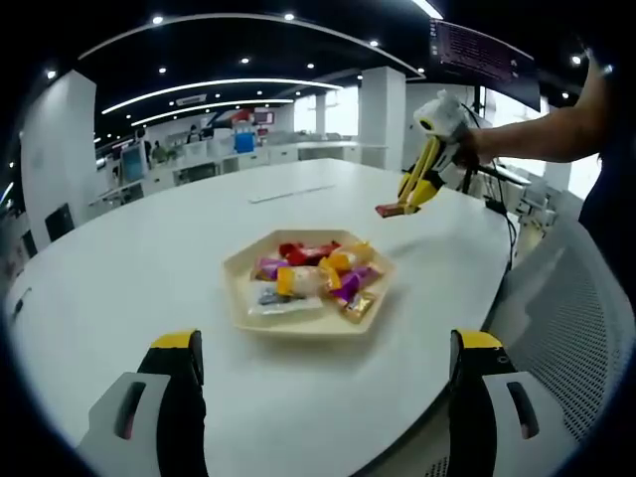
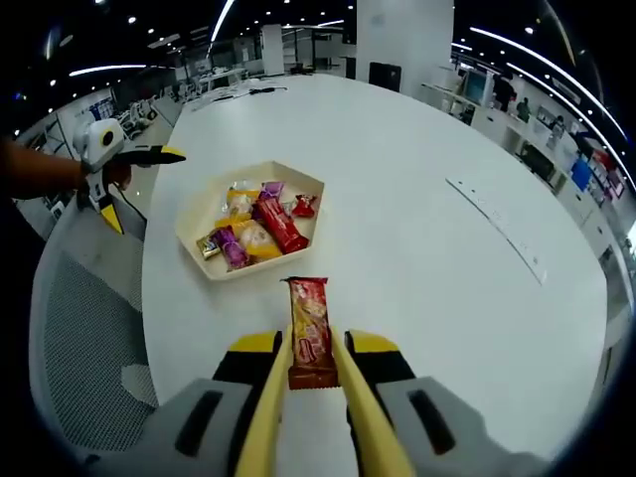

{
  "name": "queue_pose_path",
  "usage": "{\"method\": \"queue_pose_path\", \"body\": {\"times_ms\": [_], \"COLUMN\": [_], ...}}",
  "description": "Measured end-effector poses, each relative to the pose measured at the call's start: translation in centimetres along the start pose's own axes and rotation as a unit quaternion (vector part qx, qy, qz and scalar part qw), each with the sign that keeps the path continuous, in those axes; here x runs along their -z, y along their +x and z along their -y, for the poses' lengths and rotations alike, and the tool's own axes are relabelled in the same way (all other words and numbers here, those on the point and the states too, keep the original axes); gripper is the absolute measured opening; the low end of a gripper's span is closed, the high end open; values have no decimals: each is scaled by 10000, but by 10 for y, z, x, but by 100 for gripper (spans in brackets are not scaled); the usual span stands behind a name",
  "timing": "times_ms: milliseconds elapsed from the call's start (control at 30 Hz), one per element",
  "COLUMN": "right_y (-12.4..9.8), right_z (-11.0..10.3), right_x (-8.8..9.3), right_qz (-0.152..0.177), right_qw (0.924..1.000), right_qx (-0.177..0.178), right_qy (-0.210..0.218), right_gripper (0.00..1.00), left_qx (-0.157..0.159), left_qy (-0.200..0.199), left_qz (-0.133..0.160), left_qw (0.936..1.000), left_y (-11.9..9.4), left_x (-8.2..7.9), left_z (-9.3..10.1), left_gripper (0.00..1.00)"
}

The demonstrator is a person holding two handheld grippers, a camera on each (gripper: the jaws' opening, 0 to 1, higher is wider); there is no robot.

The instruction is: Place the target food into the container with the food tongs after gripping and lifting it, then release it inside without dropping or visibly crushing the food.

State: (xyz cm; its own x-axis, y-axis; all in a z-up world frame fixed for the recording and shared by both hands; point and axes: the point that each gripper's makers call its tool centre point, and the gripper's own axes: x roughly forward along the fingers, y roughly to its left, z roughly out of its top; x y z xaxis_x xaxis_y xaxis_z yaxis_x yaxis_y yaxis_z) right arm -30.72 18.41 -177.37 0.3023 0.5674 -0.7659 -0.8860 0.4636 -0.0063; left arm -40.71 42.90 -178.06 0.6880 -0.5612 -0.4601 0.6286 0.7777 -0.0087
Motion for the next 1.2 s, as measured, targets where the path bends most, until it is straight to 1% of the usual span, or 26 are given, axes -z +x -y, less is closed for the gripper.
{"method": "queue_pose_path", "body": {"times_ms": [300, 400, 433, 500, 600, 800, 867, 967, 1033, 1200], "right_y": [19, 25, 27, 31, 36, 43, 48, 53, 56, 65], "right_z": [-17, -21, -25, -28, -33, -46, -53, -59, -63, -75], "right_x": [-33, -41, -45, -49, -56, -73, -81, -91, -98, -114], "right_qz": [73, 91, 95, 75, 83, 124, 133, 144, 162, 186], "right_qw": [9997, 9995, 9994, 9991, 9988, 9979, 9974, 9967, 9963, 9951], "right_qx": [-142, -187, -227, -250, -297, -392, -438, -491, -526, -617], "right_qy": [-199, -237, -247, -325, -388, -494, -561, -628, -665, -746], "right_gripper": [24, 24, 24, 24, 24, 24, 24, 24, 24, 24], "left_qx": [32, 62, 115, 39, 56, 63, 62, 52, 89, 89], "left_qy": [22, -5, -124, -51, -104, -51, -28, 169, 176, 178], "left_qz": [-2, 4, 58, 103, 82, 63, 72, 30, -11, 6], "left_qw": [10000, 10000, 9998, 9999, 9999, 9999, 10000, 9998, 9998, 9998], "left_y": [0, 0, 0, -1, -1, -1, 0, 0, 0, 0], "left_x": [1, 0, -2, -5, -3, -3, -3, -3, -2, -1], "left_z": [1, 3, 4, 2, 2, 4, 3, 6, 7, 6], "left_gripper": [99, 99, 99, 100, 100, 99, 99, 99, 99, 99]}}
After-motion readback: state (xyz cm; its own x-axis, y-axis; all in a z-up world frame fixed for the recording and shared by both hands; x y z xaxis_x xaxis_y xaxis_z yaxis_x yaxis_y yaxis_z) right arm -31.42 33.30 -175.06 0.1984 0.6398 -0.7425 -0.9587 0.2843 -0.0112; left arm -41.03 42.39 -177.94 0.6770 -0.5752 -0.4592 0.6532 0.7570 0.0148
